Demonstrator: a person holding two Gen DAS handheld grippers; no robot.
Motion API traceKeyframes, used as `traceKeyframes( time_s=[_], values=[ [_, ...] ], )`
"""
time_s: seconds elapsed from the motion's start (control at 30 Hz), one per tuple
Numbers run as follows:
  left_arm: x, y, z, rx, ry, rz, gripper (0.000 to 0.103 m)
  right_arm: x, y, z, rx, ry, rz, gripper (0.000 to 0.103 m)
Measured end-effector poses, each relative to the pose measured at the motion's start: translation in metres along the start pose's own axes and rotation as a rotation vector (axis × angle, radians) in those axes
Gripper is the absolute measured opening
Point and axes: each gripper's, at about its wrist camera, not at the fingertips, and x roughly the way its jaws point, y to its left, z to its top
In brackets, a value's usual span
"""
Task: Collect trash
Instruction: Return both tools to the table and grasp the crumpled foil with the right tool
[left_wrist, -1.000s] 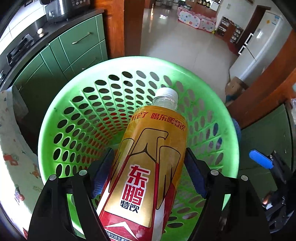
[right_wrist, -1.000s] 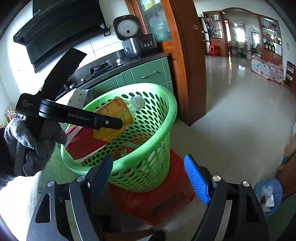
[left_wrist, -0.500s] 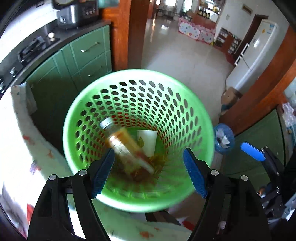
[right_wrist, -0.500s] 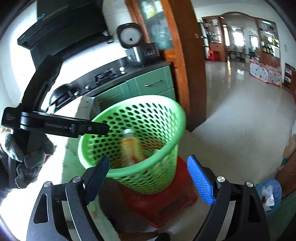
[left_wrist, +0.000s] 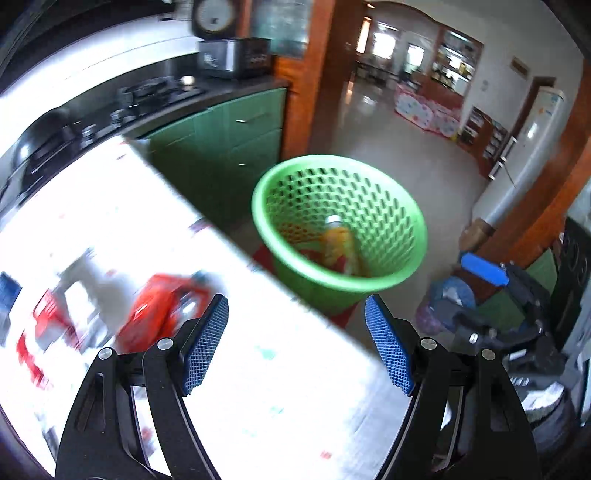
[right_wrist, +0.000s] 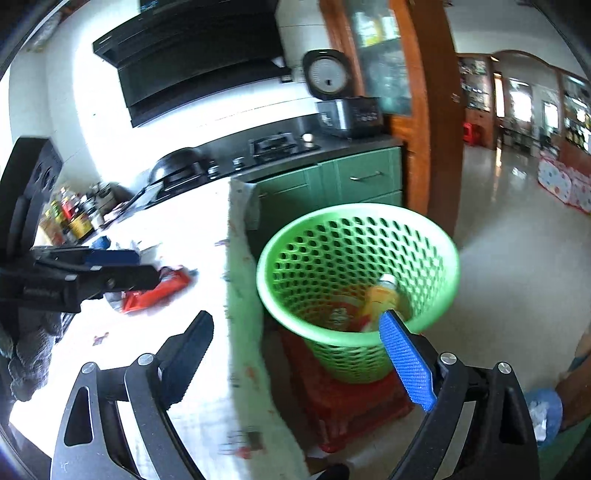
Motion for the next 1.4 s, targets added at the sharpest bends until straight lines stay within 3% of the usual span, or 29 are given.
traceKeyframes(
  time_s=[0.27,0.67,0.97,1.33,1.4],
  values=[
    [-0.064,0.066,-0.056,-0.108,-0.085,0.100,0.076,0.011,0.062,0.006,-0.078,0.025,0.103,0.089],
    [-0.120,0.147,-0.131,-0.253,-0.110,0.224,0.076,0.058,0.167,0.025,-0.195,0.083,0.279,0.090],
    [-0.130,0.179,-0.160,-0.326,-0.103,0.241,0.076,0.124,0.223,0.029,-0.246,0.184,0.322,0.090],
    [-0.117,0.192,-0.170,-0.351,-0.073,0.218,0.076,0.171,0.249,0.027,-0.276,0.250,0.318,0.090],
    [-0.115,0.193,-0.170,-0.352,-0.070,0.215,0.076,0.173,0.251,0.026,-0.274,0.247,0.318,0.078]
  ],
)
